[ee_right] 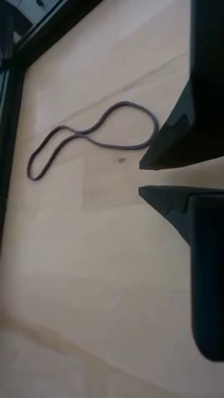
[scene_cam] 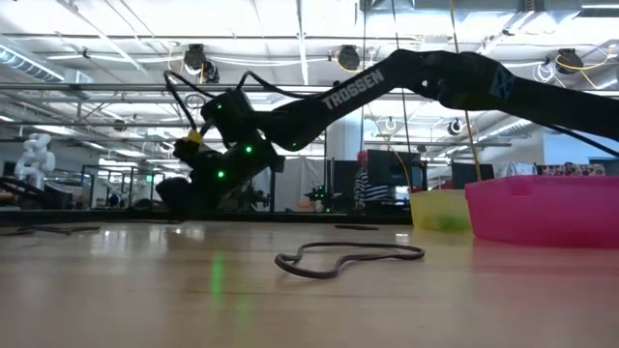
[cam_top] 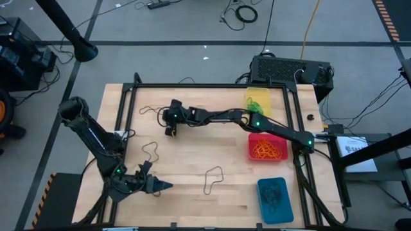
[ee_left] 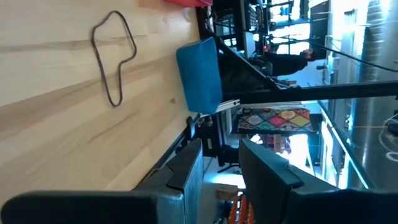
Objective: Sort rubber bands into baskets
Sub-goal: Put the violet rubber band into the blue bin
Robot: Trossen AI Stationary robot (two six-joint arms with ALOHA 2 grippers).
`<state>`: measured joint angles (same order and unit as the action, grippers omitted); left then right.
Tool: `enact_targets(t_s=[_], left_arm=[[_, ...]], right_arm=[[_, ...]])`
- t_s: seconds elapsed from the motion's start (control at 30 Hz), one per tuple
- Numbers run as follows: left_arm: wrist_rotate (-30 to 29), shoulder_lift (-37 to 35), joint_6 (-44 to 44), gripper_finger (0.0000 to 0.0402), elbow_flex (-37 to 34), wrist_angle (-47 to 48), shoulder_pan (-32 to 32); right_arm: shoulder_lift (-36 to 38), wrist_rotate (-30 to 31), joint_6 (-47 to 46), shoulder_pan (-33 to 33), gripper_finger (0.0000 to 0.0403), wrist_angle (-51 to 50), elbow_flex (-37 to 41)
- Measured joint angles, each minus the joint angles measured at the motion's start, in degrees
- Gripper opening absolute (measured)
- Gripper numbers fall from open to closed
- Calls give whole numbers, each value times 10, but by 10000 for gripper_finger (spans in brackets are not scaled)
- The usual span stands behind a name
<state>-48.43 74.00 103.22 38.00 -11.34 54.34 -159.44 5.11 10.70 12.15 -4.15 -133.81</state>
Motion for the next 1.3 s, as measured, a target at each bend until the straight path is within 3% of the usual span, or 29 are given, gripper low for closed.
enact_targets(t_s=[0.23,0.37,0.47,0.67,0.8,0.9,1.03,1.13,1.3], left_arm=[[-5,-1,-2,113,0,1,-4],[17,-37,0,113,0,103,-25],[56,-109,-14,113,0,237,-60],[213,-273,-68,98,1,589,-167],[301,-330,-159,85,-3,728,-243],[405,-341,-276,80,-21,706,-284],[521,-322,-448,79,-46,621,-292],[535,-300,-542,79,-61,575,-283],[491,-241,-644,79,-63,575,-272]], right_arm=[[11,-67,-34,13,39,-35,-2],[59,-66,-39,14,40,-139,-10],[129,-65,-42,18,38,-239,-10],[223,-76,-78,28,36,-461,-13],[250,-186,-121,8,36,-555,-10],[260,-250,-143,-24,36,-579,-15],[239,-223,-150,-84,36,-585,-10],[237,-187,-166,-122,36,-552,-11],[237,-154,-223,-156,36,-504,-12]])
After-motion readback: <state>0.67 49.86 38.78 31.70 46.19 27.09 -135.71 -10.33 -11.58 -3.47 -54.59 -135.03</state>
